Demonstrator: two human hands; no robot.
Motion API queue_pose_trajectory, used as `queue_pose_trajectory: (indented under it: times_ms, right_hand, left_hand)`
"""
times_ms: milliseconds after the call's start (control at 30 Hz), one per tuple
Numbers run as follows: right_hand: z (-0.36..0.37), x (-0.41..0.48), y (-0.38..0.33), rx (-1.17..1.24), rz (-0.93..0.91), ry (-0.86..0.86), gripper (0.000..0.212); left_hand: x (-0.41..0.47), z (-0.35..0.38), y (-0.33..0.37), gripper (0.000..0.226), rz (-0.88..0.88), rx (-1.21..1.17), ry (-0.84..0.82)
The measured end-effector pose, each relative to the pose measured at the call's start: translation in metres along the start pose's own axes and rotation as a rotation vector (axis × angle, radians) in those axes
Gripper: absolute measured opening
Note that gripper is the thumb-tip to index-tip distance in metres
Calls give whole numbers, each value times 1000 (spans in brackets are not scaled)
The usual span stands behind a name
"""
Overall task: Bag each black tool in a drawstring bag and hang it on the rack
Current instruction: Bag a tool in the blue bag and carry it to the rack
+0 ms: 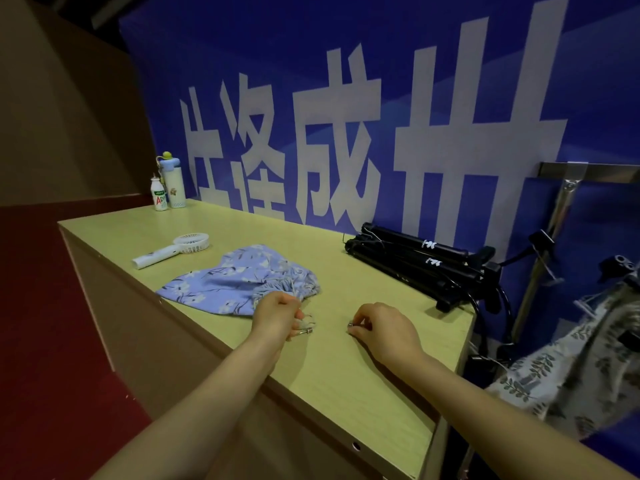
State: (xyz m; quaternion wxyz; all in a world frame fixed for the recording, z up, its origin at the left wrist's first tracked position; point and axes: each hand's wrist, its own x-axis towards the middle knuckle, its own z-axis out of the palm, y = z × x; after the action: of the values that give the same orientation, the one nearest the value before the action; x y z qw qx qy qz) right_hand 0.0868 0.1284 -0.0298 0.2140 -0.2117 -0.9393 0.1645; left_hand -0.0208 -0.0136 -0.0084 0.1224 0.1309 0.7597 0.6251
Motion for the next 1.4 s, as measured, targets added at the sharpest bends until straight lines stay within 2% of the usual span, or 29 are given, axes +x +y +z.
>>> queue_pose_trajectory:
  times_ms: [167, 367, 567, 733, 900, 1033, 1133, 1200, 1300, 1400]
  right_hand:
    - [5, 12, -6, 17, 44, -9, 18]
    - [11, 23, -5, 56, 84, 11, 15]
    - [12, 26, -5, 51, 61, 49, 15]
    - [11, 29, -6, 63, 48, 63, 16]
    - [12, 33, -10, 103, 63, 102, 14]
    - [10, 35, -13, 187, 96, 168, 16]
    - [8, 36, -14, 292, 134, 223, 16]
    - [6, 38, -14, 360, 162, 246, 15]
    - [5, 39, -18, 430, 176, 271, 15]
    - [5, 40, -21, 474, 160, 292, 14]
  left_hand:
    - [17, -16, 6, 24, 34, 25, 155]
    - [35, -21, 4, 19, 60, 100, 186]
    - [46, -21, -3, 14, 131, 331, 259]
    - [52, -17, -3, 17, 268, 620, 222]
    - [54, -12, 0, 36, 223, 793, 128]
    - [55, -9, 0, 33, 238, 914, 116]
    - [59, -11, 0, 22, 236, 854, 103]
    - [62, -17, 1, 12, 237, 713, 78]
    - [62, -27, 4, 22, 226, 470, 120]
    - [61, -34, 10, 26, 327, 370, 176]
